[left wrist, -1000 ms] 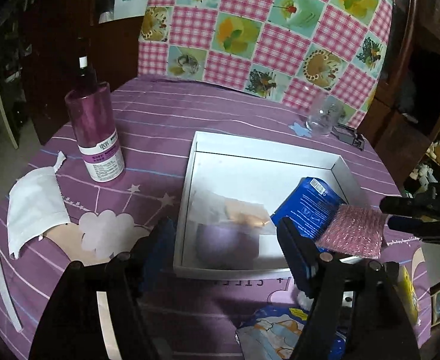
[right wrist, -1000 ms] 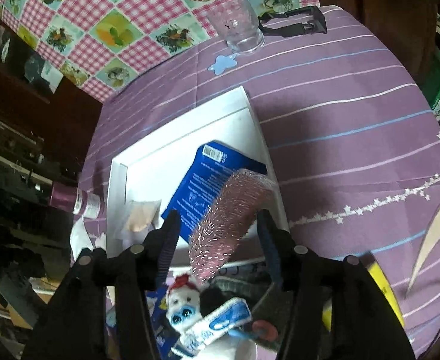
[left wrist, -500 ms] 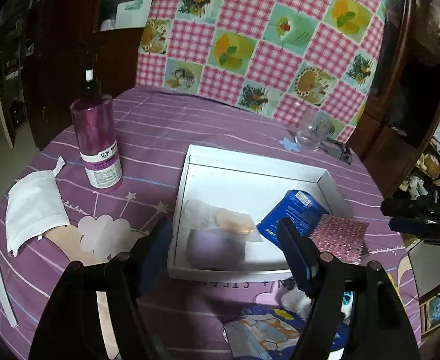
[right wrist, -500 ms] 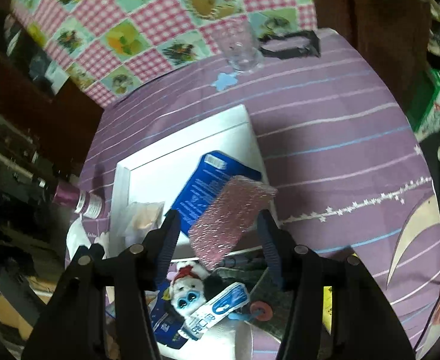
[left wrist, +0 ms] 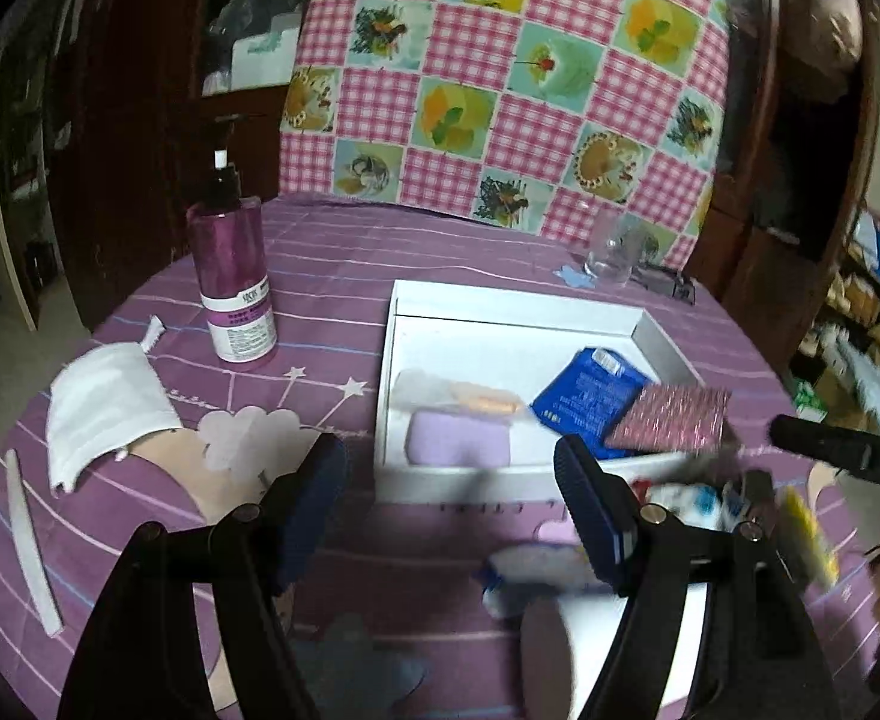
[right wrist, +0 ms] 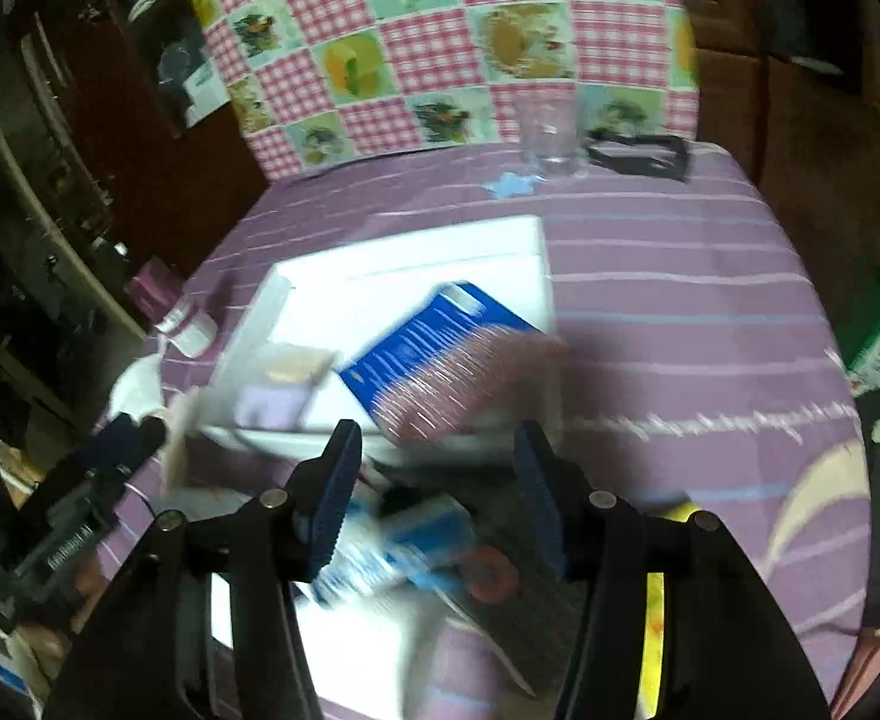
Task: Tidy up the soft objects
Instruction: 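Withdraw both tools from the box, moving the right tool toward the yellow booklet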
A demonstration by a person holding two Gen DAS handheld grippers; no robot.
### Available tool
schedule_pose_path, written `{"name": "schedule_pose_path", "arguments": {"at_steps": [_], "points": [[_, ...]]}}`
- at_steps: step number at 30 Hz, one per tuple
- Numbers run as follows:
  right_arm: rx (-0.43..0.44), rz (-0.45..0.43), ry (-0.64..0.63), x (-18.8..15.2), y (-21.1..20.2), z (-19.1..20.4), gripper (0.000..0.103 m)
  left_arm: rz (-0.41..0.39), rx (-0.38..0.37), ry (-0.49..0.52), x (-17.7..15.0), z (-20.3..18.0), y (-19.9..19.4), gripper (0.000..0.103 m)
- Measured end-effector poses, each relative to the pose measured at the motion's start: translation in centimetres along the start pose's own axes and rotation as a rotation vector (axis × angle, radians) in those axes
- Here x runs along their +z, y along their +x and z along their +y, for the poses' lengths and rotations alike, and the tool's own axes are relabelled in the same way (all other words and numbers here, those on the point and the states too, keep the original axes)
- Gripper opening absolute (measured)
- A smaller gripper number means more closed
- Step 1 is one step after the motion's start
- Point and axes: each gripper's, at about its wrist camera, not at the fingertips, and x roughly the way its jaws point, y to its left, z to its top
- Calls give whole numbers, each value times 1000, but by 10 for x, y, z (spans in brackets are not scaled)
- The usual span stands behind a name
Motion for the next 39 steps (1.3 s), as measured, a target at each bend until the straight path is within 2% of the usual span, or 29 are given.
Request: {"name": "schedule_pose_path", "arguments": {"at_steps": [1,3,6,10,13,14,15,18,25,28,39], "points": [[-13,-34,-7,-7,-6,-5,55,-5,7,14,-4,-1,-3,73],[-53,-91,-43,-26,-18,-15,55,1,26,26,-12,-1,-8,80],[-106,-128,-68,-57,-28,-27,55,28,26,14,-23,1,-14,82],[-125,-101,-29,-78,-26,-41,55,63,32,11,-35,0,-22,83],[-167,-38,-22,-86,-12,-44,57,67,38,-4,-40,-3,-28,89],[-177,-25,-23,-86,-9,-43,58,75,55,-4,-42,-4,-28,94],[-190,-28,-30,-86,-8,-42,60,84,79,3,-42,-6,-27,94],[-209,-20,-23,-87,-6,-45,74,78,130,35,-45,-13,-29,94],[-262,-1,11,-89,-5,-54,95,66,135,46,-47,-18,-37,94],[-256,7,34,-89,-4,-58,99,44,130,39,-47,-18,-43,94],[-258,12,42,-90,-3,-59,102,34,107,31,-46,-18,-47,94]]}}
